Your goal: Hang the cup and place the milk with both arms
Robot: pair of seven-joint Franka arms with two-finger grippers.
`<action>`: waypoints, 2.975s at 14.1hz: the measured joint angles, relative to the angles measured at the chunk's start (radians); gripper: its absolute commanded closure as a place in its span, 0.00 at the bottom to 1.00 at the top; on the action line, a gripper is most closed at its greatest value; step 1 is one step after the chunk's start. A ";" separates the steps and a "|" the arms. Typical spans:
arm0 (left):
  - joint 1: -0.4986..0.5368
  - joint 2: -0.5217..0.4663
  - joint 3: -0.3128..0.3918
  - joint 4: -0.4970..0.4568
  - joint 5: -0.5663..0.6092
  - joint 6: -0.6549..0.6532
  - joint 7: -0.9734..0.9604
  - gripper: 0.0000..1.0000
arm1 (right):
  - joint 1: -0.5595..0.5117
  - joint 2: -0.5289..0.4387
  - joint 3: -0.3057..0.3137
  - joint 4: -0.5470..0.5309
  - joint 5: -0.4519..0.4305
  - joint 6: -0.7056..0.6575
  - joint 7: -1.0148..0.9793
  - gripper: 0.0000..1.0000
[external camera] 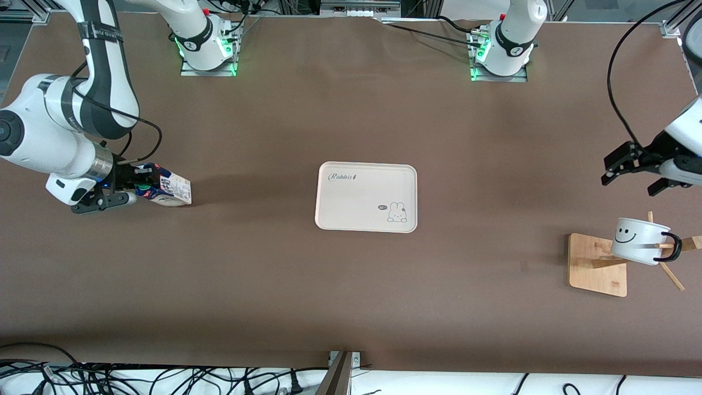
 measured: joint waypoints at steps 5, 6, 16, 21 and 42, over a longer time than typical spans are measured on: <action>-0.008 0.032 -0.050 0.105 0.020 -0.184 -0.089 0.00 | -0.007 0.027 0.000 -0.011 0.003 0.005 0.000 0.00; -0.010 0.051 -0.075 0.141 0.038 -0.243 -0.128 0.00 | -0.007 0.034 0.000 -0.014 0.003 0.005 0.000 0.00; -0.037 0.180 -0.126 0.326 0.079 -0.486 -0.312 0.00 | -0.009 0.020 -0.032 0.101 -0.027 -0.141 -0.031 0.00; -0.026 0.182 -0.119 0.348 0.079 -0.493 -0.314 0.00 | -0.010 -0.010 -0.050 0.370 -0.125 -0.461 -0.032 0.00; -0.033 0.086 -0.136 0.257 0.112 -0.469 -0.324 0.00 | -0.564 -0.254 0.568 0.305 -0.276 -0.506 0.200 0.00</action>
